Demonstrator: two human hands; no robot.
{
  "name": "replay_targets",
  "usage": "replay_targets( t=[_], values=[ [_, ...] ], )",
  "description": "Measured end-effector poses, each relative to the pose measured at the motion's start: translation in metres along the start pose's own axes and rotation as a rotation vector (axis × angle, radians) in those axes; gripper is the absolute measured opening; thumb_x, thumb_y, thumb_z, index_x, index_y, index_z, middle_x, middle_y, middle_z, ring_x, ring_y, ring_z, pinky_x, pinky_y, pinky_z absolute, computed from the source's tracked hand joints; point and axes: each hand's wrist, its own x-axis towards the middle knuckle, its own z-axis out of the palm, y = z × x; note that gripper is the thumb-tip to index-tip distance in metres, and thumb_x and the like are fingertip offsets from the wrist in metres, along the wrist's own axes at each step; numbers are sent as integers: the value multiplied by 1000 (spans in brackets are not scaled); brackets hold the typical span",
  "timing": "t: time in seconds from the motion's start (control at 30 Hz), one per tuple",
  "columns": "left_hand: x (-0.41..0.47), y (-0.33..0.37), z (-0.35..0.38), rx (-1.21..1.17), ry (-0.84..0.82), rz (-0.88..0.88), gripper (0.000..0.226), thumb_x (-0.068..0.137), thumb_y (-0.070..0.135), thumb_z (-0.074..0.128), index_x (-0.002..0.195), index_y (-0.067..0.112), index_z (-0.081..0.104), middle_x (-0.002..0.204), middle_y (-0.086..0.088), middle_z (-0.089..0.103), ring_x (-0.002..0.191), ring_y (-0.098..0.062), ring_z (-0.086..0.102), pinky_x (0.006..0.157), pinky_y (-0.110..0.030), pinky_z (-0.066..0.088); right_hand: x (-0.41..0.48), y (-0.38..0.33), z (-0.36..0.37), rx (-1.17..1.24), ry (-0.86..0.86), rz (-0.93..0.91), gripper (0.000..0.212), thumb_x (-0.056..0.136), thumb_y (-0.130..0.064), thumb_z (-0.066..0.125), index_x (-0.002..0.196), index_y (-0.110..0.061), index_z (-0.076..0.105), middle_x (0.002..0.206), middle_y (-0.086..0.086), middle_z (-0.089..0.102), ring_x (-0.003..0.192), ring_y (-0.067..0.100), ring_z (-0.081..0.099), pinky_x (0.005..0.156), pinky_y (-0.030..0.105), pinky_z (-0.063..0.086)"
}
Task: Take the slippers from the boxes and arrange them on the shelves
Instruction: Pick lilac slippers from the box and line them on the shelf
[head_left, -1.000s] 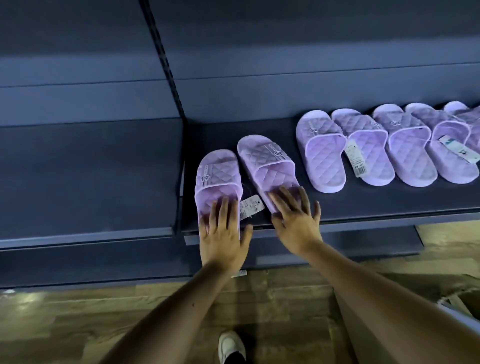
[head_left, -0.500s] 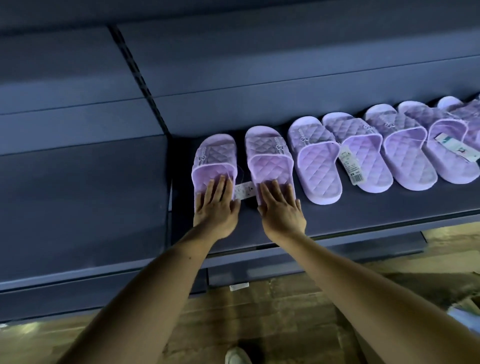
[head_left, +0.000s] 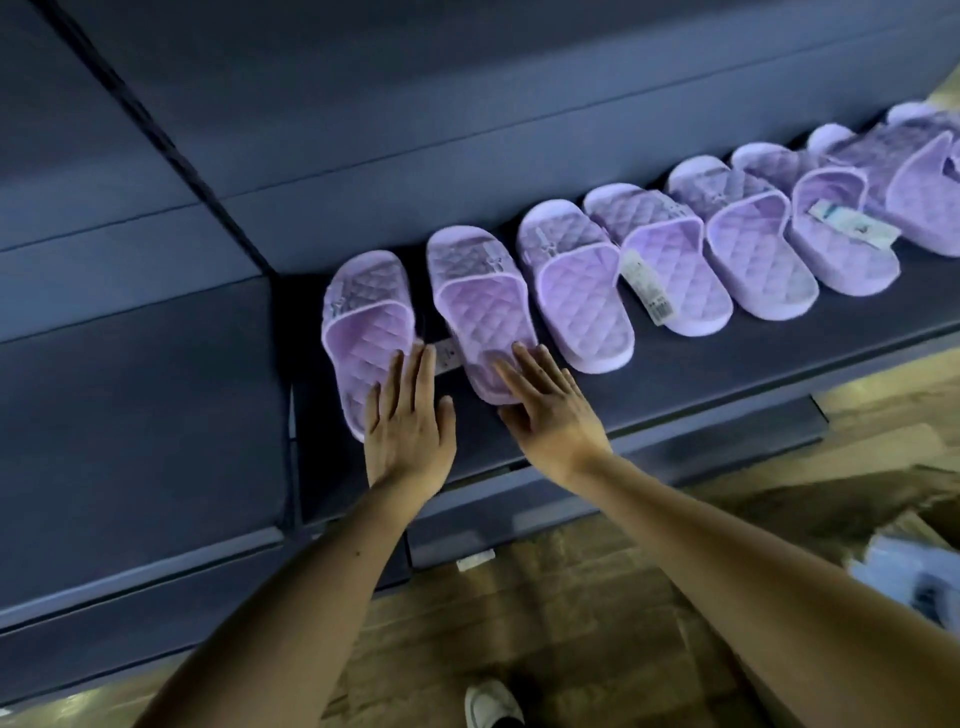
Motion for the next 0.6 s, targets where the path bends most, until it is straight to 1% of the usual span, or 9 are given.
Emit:
replay_targets(
  t=[0.03, 0.1, 0.2, 0.3, 0.33, 0.4, 0.47, 0.5, 0.6],
  values=[
    [-3, 7, 3, 1, -9, 55, 66, 87, 40, 11, 149, 16, 16, 157, 1, 14, 145, -16, 10, 116, -36, 6, -10, 6, 1, 46, 39, 8, 55, 99, -26, 37, 148, -29, 12, 158, -7, 2, 146, 15, -6, 120, 30, -1],
    [-3, 28, 9, -7, -16, 124, 65, 86, 36, 16, 147, 14, 24, 155, -1, 23, 143, -16, 17, 114, -37, 14, -27, 18, 1, 95, 81, 12, 53, 98, -20, 40, 147, -23, 22, 158, -2, 10, 147, 18, 1, 120, 33, 5],
    [-6, 72, 19, 2, -26, 253, 54, 88, 25, 31, 136, 5, 45, 141, -10, 47, 132, -27, 42, 103, -46, 37, -48, 45, -10, 112, 189, -6, 52, 90, -14, 40, 142, -12, 35, 153, 6, 27, 145, 25, 16, 118, 40, 18],
    [-22, 122, 36, 32, -88, 416, 51, 88, 24, 31, 132, 7, 50, 137, -8, 52, 127, -27, 49, 97, -45, 43, -80, 80, -30, 116, 215, 101, 51, 95, -9, 40, 145, -14, 30, 155, 2, 21, 146, 20, 10, 116, 23, 3],
    [-31, 140, 42, 33, -137, 460, 52, 88, 25, 29, 134, 8, 48, 138, -7, 50, 128, -26, 47, 98, -44, 43, -95, 94, -36, 114, 224, 136, 51, 96, -9, 40, 145, -16, 29, 156, 1, 19, 147, 17, 7, 114, 19, 0],
    [-48, 177, 56, 33, -237, 509, 58, 88, 31, 19, 140, 12, 40, 146, -4, 41, 136, -21, 36, 105, -39, 37, -124, 123, -46, 117, 211, 212, 52, 97, -12, 39, 146, -18, 25, 157, -2, 16, 147, 14, 4, 114, 19, -1],
    [-66, 217, 71, -15, -338, 525, 67, 87, 39, 4, 145, 16, 27, 153, 2, 25, 144, -15, 16, 114, -32, 22, -153, 153, -51, 131, 176, 292, 52, 97, -13, 39, 147, -18, 24, 157, -2, 14, 147, 14, 4, 116, 22, 1],
    [-75, 237, 78, -40, -370, 529, 66, 88, 40, 2, 146, 18, 23, 155, 4, 20, 145, -13, 10, 115, -28, 16, -167, 169, -52, 139, 168, 321, 53, 96, -13, 40, 147, -17, 25, 157, -1, 16, 147, 15, 5, 116, 23, 2],
    [-100, 292, 105, -95, -434, 538, 49, 100, 31, 20, 148, 21, 21, 156, 8, 17, 145, -10, 5, 116, -27, 12, -208, 215, -54, 191, 173, 428, 55, 94, -13, 44, 146, -17, 28, 156, 1, 20, 146, 18, 10, 116, 25, 8]
  ],
)
